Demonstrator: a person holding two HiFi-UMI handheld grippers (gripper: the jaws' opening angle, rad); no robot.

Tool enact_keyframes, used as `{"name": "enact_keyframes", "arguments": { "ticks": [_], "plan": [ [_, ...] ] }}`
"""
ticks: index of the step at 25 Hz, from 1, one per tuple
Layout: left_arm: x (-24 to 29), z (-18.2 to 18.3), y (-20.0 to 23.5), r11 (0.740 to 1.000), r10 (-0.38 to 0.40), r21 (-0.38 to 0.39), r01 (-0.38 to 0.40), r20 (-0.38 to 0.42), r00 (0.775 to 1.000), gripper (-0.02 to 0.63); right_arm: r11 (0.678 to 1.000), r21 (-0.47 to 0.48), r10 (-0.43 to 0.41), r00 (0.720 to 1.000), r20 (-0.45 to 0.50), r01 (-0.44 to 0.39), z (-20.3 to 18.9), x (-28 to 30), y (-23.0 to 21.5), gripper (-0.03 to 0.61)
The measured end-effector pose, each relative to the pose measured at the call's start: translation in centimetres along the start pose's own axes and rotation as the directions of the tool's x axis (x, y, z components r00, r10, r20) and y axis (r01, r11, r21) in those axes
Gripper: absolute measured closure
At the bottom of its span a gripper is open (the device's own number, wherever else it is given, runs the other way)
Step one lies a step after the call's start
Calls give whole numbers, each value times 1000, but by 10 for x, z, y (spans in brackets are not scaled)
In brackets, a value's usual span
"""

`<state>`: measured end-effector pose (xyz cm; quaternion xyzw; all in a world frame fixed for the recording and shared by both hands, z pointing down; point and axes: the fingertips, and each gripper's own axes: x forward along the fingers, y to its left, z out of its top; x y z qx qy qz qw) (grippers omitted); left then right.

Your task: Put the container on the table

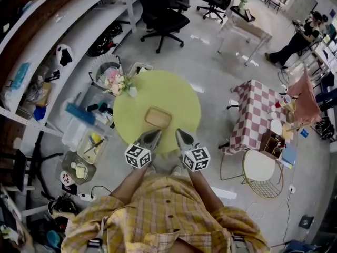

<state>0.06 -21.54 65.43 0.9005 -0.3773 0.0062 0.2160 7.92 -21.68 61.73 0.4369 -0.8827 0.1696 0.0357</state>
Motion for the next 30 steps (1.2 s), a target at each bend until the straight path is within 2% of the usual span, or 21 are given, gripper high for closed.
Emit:
{"name": "enact_keyframes", "arguments": {
  "ticks": [6,30],
  "plan": [
    [-1,2,-2,999,10,54,-10,1,1000,609,1000,-13,9,1000,1,-9,1,2,3,580],
    [-7,9,-3,990,42,138,-42,4,999,609,1000,-22,6,1000,5,-6,0,2,5,580]
  ]
}}
